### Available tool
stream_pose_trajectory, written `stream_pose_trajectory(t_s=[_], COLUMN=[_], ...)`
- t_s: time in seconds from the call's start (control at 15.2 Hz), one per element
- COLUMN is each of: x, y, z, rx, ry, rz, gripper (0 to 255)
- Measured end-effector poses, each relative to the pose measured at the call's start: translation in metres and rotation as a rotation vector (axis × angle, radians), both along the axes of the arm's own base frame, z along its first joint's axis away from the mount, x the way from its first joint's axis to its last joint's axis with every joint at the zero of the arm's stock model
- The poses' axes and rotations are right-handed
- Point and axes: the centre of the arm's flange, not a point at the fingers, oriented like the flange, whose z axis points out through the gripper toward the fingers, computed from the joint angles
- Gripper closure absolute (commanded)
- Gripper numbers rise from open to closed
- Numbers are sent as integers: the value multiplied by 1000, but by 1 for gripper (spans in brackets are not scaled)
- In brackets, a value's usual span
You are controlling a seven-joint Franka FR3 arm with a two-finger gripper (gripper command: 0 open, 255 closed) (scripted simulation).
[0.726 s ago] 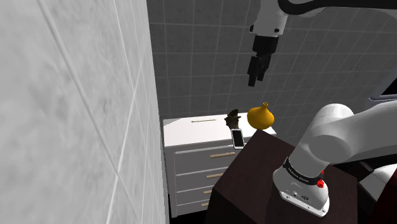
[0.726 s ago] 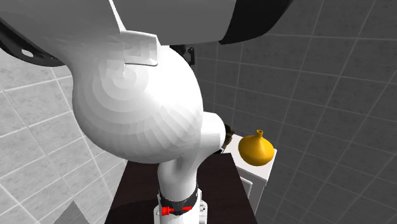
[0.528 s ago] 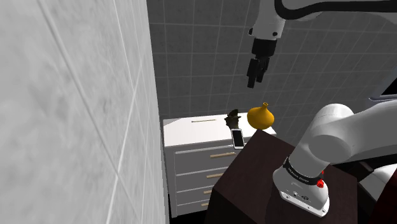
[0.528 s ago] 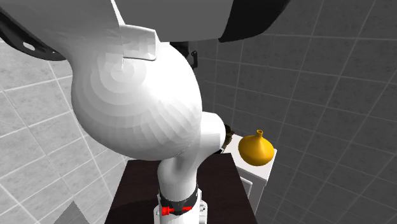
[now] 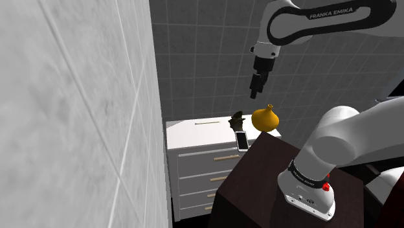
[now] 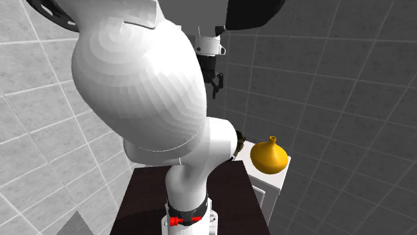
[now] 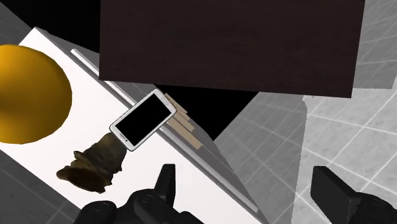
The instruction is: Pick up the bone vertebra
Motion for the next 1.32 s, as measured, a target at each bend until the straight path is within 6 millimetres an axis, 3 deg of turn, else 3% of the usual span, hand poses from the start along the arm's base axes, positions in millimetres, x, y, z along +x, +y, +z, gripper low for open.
stream_pose_trajectory(t_s=[1.32], x=[65], y=[-167], z=[-194], rx=[17], ry=[-10], rz=[98], gripper=[0])
